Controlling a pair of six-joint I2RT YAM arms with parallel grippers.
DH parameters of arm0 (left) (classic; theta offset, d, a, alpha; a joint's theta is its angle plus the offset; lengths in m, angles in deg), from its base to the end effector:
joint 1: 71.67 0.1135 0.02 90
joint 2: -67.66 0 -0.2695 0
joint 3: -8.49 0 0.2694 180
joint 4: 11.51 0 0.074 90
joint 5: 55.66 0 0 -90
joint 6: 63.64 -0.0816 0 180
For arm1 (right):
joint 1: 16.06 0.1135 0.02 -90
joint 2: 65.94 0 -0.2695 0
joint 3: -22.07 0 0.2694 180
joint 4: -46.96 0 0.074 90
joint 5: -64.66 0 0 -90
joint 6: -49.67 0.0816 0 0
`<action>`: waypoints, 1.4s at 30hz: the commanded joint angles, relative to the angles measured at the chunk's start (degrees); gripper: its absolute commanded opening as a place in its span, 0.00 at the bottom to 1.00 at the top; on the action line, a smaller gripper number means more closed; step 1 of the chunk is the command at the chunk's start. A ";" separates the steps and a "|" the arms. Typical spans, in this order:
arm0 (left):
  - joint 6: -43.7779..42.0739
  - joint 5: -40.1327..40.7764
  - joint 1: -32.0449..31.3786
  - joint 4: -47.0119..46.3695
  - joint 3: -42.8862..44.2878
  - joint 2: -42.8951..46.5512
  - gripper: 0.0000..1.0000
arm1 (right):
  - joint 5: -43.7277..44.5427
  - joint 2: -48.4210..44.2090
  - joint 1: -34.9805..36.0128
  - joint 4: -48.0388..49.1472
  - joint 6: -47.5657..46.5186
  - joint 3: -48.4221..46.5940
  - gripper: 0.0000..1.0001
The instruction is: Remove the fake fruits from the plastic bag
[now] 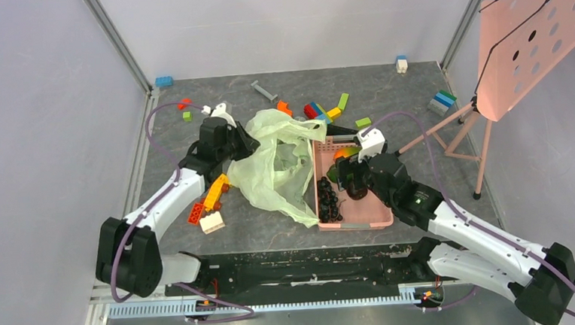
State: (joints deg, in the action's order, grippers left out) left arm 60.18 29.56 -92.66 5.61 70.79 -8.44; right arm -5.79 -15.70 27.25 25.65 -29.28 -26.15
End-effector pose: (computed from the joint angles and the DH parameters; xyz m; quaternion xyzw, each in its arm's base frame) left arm 0.3245 -0.1318 0.2310 -0.0767 0.8661 -0.2589 0.4206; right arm 0.2046 0.1553 0.2514 -0.1391 0.8169 0.1212 0.5465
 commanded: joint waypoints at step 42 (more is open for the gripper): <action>-27.91 -8.90 2.31 22.70 20.63 25.53 0.14 | 7.26 -9.84 -0.16 1.32 -0.13 3.09 0.98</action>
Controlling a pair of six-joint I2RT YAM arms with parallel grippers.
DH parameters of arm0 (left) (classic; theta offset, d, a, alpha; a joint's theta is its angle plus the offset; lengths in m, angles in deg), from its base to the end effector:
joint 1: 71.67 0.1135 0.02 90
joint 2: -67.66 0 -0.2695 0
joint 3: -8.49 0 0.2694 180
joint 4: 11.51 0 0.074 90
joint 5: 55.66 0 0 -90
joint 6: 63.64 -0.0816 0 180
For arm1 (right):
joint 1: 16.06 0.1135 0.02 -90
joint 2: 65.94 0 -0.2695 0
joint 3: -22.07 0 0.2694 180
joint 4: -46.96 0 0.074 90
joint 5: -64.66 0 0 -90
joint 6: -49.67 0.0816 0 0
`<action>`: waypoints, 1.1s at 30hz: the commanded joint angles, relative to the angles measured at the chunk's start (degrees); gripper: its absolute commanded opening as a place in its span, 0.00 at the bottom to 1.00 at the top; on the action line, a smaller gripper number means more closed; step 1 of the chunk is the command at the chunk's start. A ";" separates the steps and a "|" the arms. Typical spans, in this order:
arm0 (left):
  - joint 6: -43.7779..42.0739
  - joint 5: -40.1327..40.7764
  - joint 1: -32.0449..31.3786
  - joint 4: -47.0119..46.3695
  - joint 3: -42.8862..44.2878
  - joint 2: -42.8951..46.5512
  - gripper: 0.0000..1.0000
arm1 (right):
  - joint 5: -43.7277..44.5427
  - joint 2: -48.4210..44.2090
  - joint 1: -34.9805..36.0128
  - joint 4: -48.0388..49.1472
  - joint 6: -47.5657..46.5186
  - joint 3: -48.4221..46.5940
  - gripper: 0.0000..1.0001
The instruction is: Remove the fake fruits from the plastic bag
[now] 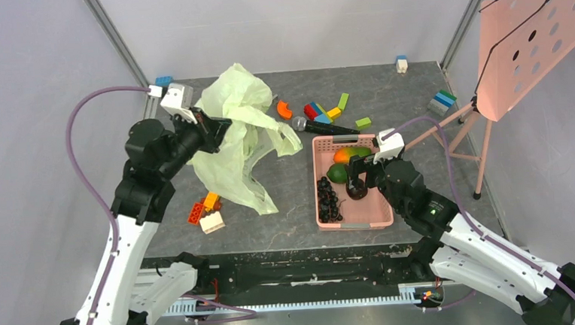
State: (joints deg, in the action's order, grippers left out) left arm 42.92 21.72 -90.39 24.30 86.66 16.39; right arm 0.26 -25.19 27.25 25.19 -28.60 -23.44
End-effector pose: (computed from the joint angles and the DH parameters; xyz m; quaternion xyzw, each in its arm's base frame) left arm 0.2248 -0.0950 0.4218 0.0857 0.7538 -0.2754 0.5904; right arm 0.1882 0.1290 0.2686 -0.0865 0.7902 0.1100 0.5966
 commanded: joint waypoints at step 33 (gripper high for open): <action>3.92 16.67 0.93 13.09 -8.72 -0.84 1.00 | 2.79 -2.40 -0.15 0.97 -1.75 2.49 0.98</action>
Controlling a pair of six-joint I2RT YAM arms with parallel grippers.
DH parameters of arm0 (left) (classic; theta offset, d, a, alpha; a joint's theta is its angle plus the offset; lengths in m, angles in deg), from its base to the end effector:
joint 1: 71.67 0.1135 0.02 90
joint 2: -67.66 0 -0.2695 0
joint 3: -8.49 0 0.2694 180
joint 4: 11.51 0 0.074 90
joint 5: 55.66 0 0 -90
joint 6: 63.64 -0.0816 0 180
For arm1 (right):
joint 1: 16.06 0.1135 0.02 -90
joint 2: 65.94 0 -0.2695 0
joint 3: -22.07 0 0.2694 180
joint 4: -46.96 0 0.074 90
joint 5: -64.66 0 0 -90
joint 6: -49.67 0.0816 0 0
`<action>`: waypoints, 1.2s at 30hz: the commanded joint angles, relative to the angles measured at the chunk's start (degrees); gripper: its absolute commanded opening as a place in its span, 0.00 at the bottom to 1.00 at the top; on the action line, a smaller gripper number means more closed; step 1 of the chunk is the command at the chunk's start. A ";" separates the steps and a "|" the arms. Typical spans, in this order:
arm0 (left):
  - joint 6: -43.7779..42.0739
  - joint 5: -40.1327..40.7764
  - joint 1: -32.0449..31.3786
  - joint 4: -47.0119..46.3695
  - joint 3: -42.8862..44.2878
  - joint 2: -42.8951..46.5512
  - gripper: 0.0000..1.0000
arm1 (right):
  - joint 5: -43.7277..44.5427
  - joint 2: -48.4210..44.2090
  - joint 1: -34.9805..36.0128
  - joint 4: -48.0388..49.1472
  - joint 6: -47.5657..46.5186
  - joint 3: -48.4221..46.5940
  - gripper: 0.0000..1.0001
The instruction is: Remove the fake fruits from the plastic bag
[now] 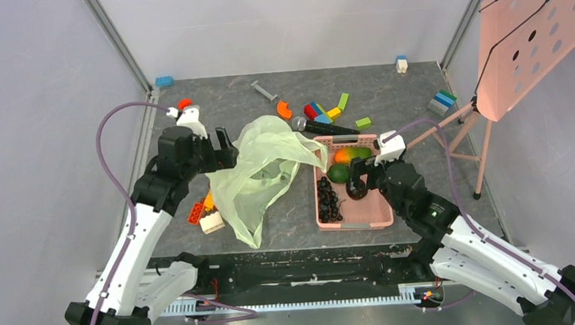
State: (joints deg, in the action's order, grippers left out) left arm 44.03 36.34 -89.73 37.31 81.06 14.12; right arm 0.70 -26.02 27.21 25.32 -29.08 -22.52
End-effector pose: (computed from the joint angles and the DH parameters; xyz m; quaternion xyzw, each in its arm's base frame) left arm 0.2381 -0.0746 0.3408 -0.0058 0.8650 -0.1395 0.4820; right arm 0.1867 0.1266 0.2654 -0.0871 0.7896 0.1046 0.5983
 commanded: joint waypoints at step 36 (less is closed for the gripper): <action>0.70 2.11 0.14 -0.58 -13.52 16.20 1.00 | 2.06 -11.87 -0.11 -6.07 -1.54 6.38 0.98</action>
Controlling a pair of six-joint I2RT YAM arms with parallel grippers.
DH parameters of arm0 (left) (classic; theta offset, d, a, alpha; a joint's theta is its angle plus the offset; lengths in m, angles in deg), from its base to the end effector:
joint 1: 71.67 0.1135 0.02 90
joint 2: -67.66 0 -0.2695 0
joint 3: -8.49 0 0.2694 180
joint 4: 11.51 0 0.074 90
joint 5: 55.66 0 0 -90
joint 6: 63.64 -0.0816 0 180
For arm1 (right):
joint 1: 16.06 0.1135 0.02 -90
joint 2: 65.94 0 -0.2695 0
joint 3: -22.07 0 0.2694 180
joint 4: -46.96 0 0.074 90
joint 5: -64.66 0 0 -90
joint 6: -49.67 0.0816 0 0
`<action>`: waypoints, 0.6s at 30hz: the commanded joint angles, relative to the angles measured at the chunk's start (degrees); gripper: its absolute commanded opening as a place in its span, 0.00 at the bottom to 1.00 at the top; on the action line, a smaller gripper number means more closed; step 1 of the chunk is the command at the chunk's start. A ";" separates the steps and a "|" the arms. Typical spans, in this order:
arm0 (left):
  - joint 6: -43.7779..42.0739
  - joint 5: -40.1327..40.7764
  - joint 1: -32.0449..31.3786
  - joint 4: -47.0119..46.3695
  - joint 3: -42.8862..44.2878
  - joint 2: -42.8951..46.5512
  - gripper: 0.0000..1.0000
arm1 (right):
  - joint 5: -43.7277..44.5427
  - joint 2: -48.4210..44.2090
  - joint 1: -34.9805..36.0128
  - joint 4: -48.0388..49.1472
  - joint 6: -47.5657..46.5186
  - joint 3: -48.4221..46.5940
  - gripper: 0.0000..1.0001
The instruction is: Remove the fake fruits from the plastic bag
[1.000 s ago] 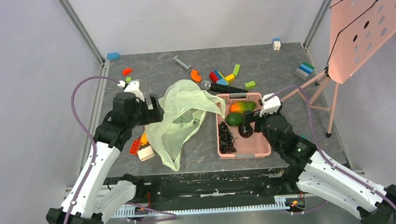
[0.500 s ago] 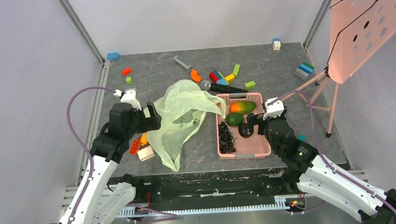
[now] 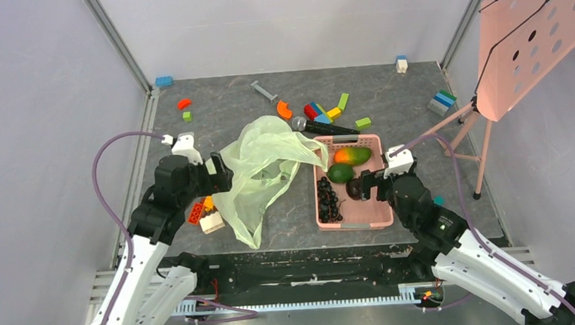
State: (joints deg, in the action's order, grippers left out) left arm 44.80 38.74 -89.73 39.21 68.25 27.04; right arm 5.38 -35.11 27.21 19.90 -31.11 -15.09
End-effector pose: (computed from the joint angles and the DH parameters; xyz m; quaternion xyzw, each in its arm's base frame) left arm 0.1943 -0.0568 0.2959 -0.0216 0.8721 -0.1209 0.4736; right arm 0.1678 0.1007 0.2303 -0.0884 0.8027 0.0469 0.5879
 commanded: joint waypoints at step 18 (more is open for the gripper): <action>0.02 0.03 0.14 -2.70 -1.10 5.77 1.00 | -0.93 -10.74 -0.10 -4.88 1.34 2.56 0.98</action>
State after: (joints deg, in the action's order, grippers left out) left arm 44.80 38.76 -89.73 38.51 67.01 32.87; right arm 3.23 -44.58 27.21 14.87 -30.20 -13.15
